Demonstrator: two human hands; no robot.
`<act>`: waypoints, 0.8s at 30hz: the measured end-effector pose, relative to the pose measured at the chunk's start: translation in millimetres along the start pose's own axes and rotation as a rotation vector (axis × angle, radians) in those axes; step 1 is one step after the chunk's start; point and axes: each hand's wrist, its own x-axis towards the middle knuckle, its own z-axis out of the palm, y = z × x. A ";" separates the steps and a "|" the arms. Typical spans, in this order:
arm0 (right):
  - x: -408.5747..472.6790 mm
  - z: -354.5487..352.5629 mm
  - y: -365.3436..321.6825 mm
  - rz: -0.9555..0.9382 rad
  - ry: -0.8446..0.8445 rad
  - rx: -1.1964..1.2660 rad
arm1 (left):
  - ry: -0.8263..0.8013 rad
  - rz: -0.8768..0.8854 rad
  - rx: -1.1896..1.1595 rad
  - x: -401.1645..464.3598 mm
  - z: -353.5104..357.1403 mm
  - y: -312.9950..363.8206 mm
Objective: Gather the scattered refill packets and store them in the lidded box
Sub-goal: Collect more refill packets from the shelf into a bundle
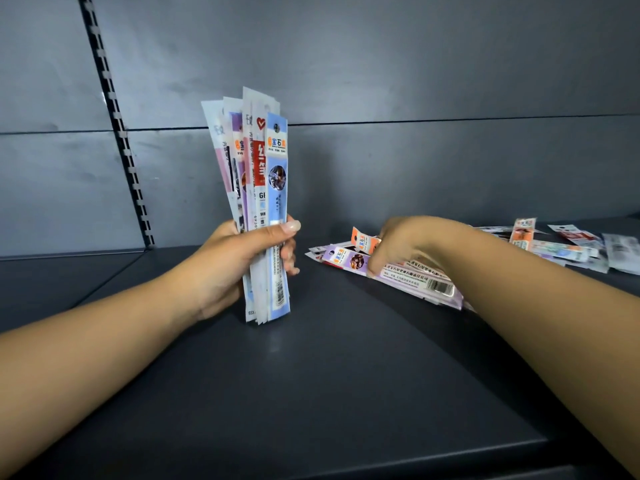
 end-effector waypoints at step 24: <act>-34.2 -22.7 -10.6 -0.562 0.126 1.599 | 0.090 0.014 -0.081 1.6 1.0 3.9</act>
